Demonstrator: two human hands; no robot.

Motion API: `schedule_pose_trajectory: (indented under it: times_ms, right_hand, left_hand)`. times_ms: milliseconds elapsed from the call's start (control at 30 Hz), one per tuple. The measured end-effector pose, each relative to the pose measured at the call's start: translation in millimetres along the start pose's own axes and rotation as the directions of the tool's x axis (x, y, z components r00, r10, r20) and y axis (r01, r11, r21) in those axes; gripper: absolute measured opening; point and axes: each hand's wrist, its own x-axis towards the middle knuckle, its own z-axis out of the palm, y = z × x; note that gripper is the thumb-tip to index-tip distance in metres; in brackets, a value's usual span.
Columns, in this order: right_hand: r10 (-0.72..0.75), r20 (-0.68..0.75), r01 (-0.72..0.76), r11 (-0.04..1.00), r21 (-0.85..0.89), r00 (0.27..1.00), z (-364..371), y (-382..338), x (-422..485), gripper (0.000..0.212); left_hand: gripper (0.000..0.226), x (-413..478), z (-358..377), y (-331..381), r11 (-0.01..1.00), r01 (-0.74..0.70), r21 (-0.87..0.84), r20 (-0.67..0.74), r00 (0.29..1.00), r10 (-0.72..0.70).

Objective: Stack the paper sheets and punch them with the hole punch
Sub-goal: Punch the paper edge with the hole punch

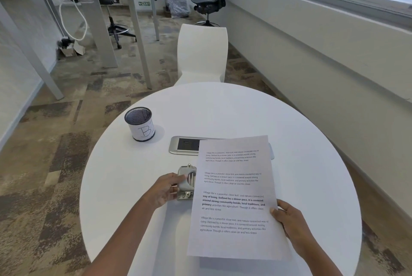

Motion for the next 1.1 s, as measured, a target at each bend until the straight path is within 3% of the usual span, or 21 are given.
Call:
schedule_pose_trajectory:
  times_ms: [833, 1100]
  right_hand:
    - [-0.041, -0.001, 0.041, 0.996, -0.076, 0.999, 1.4, -7.6, -6.0, 0.025]
    - [-0.003, 0.01, 0.004, 1.0, -0.023, 1.0, 6.3, -3.5, -7.7, 0.025]
  left_hand:
    - [0.017, -1.5, 4.8, -9.0, 1.0, -0.01, -0.025, 0.054, 0.998, 0.011]
    - [0.02, -3.6, 17.3, -7.9, 1.0, -0.004, -0.018, 0.057, 0.998, 0.005]
